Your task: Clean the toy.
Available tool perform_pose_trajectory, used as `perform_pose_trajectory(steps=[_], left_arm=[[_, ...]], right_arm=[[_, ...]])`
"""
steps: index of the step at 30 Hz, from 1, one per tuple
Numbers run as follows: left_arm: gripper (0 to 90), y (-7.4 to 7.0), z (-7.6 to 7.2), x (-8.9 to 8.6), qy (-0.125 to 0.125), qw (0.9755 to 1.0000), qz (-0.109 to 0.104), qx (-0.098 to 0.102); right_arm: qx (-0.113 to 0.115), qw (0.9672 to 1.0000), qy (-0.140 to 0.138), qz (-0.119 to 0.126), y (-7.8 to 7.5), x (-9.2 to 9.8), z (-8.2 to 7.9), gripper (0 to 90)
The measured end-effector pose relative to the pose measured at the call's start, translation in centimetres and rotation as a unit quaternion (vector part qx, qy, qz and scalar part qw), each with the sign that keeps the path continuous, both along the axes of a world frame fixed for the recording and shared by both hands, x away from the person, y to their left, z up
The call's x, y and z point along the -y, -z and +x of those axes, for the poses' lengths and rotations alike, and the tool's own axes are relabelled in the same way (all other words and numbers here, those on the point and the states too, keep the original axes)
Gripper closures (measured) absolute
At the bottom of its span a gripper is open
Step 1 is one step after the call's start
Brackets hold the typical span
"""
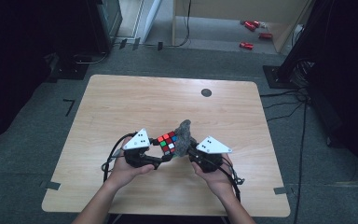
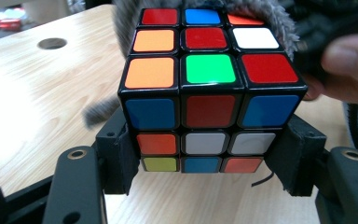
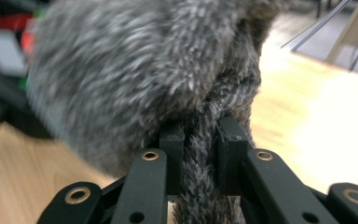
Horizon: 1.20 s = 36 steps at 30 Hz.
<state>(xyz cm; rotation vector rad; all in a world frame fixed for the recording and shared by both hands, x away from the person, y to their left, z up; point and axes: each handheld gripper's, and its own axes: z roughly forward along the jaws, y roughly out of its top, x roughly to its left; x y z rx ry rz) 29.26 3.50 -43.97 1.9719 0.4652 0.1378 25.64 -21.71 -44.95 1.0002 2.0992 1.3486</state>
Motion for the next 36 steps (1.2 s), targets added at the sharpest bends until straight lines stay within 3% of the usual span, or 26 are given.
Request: perform_pose_trajectory(steps=[1, 4, 10, 14, 16, 20, 23, 26, 29, 36], left_arm=[[35.1, 0.0, 0.3, -0.4, -0.008, 0.9999, -0.004, -0.007], [35.1, 0.1, 0.5, -0.8, 0.0, 0.9998, -0.01, -0.016], [35.1, 0.5, -0.3, 0.6, 0.017, 0.9998, 0.012, -0.002], [35.1, 0.2, -0.4, 0.5, 0.014, 0.9999, 0.004, 0.001], [35.1, -0.2, -0.1, -0.1, 0.001, 1.0, 0.0, 0.003], [35.1, -0.2, 0.3, -0.9, -0.01, 0.9999, -0.008, -0.006], [35.1, -0.1, 0.2, -0.7, 0.0, 0.9999, -0.009, -0.008], [35.1, 0.0, -0.3, 0.1, 0.027, 0.9996, -0.003, -0.004], [35.1, -0.1, -0.5, 0.3, 0.029, 0.9996, 0.0, -0.001], [35.1, -0.3, 0.2, -0.8, -0.002, 1.0, -0.007, -0.005]], right_arm=[[-0.005, 1.0, -0.003, -0.004, 0.1, -0.1, 0.0, 77.1], [-0.003, 1.0, -0.007, -0.005, -0.1, -0.3, -0.2, 77.0], [0.035, 0.9993, 0.004, 0.012, -1.2, 0.3, -0.6, 76.8], [0.027, 0.9995, 0.003, 0.018, -0.8, 0.5, -0.3, 76.7], [-0.002, 0.9998, -0.01, 0.016, 0.2, 0.3, 0.0, 76.7], [-0.014, 0.9997, -0.02, 0.005, 0.5, -0.1, -0.2, 76.8], [-0.008, 0.9998, -0.016, 0.001, 0.3, -0.2, -0.3, 77.0], [0.021, 0.9997, -0.008, 0.014, -0.6, 0.2, -0.6, 77.0], [0.03, 0.9993, -0.007, 0.023, -0.6, 0.5, -0.5, 76.9], [0.001, 0.9997, -0.021, 0.008, 0.6, 0.0, -0.3, 77.0]])
